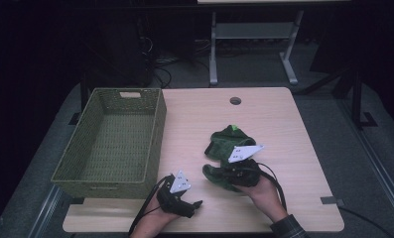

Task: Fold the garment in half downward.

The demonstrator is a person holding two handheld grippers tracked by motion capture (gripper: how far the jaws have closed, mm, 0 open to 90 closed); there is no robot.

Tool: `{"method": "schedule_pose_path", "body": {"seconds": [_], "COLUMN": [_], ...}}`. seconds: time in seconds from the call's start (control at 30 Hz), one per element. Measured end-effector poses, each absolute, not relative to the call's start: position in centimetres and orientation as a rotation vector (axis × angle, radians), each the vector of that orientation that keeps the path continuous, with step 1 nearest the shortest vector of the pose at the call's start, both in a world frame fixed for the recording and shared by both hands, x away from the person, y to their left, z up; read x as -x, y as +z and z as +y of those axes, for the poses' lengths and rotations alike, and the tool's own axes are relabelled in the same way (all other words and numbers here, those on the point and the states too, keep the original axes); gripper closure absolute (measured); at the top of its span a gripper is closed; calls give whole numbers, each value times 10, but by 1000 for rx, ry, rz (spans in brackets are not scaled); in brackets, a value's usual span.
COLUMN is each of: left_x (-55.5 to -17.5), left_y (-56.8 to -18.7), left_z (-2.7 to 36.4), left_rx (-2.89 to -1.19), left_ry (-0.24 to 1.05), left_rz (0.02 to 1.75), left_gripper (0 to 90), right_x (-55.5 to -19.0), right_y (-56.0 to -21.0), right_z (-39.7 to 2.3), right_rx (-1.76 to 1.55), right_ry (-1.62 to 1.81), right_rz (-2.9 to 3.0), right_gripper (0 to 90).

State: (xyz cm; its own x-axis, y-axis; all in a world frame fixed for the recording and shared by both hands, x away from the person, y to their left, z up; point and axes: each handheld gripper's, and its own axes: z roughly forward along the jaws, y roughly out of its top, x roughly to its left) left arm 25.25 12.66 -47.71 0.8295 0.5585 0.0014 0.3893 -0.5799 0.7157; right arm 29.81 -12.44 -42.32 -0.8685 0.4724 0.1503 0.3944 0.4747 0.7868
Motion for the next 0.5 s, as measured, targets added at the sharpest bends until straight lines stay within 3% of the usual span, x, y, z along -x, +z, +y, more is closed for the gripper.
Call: {"method": "schedule_pose_path", "body": {"seconds": [0.5], "left_x": [-252], "left_y": [-477], "left_z": [126], "left_rx": [-2257], "left_ry": [289], "left_rz": [691], "left_gripper": [124], "right_x": [-281], "right_y": [-432], "right_z": [-195], "right_rx": [-976], "right_ry": [1282], "right_rz": [2511], "right_gripper": [868]}}
